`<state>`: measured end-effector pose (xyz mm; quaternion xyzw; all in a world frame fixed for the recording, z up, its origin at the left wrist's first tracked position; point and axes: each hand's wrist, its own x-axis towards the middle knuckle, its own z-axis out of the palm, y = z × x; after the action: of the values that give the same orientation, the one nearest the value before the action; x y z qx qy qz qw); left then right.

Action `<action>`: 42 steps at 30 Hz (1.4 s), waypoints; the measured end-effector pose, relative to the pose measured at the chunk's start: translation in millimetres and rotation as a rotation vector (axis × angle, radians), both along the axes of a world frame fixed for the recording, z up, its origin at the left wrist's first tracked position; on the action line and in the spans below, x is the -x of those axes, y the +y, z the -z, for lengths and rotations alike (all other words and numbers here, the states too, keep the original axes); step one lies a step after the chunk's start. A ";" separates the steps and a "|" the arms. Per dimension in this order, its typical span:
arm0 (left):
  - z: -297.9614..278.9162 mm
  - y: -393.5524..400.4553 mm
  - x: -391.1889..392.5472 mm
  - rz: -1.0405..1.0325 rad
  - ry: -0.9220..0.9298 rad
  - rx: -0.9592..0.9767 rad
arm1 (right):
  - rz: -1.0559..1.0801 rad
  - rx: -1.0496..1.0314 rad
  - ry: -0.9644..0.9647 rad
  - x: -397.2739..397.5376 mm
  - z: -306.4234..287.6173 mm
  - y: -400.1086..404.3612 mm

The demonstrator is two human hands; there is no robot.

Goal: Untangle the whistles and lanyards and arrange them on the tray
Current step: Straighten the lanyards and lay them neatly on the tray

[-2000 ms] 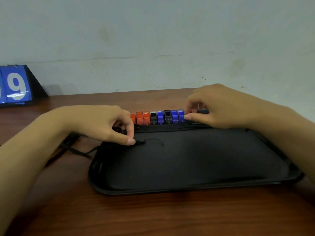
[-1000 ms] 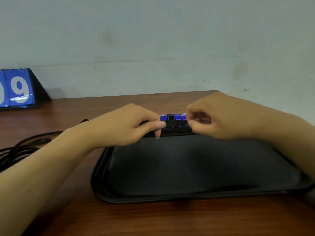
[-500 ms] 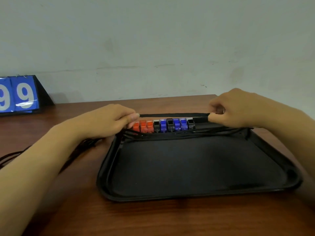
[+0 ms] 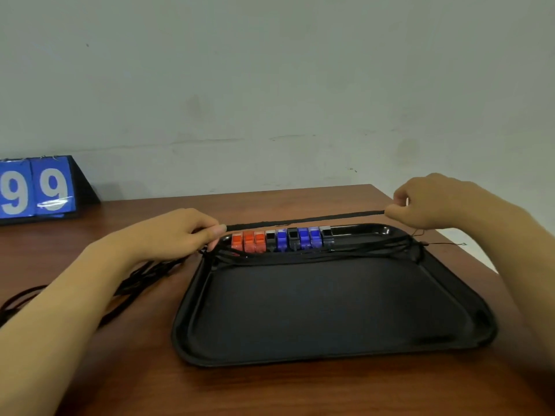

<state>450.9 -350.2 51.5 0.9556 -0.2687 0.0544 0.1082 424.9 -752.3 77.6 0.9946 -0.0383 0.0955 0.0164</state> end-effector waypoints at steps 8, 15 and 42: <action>-1.2 3.7 -4.7 -0.051 0.033 -0.043 | 0.079 0.087 0.079 -8.9 7.9 -6.1; -3.0 11.1 -3.8 -0.103 0.068 -0.063 | 0.121 0.118 0.118 -8.3 5.8 -9.5; 3.7 29.5 -28.8 -0.307 -0.049 -0.207 | -0.445 0.017 -0.066 -7.7 29.7 41.5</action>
<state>479.7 -320.7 47.8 0.9898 -0.1264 0.0655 -0.0066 432.6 -710.8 47.9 0.9746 0.1826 0.1294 0.0021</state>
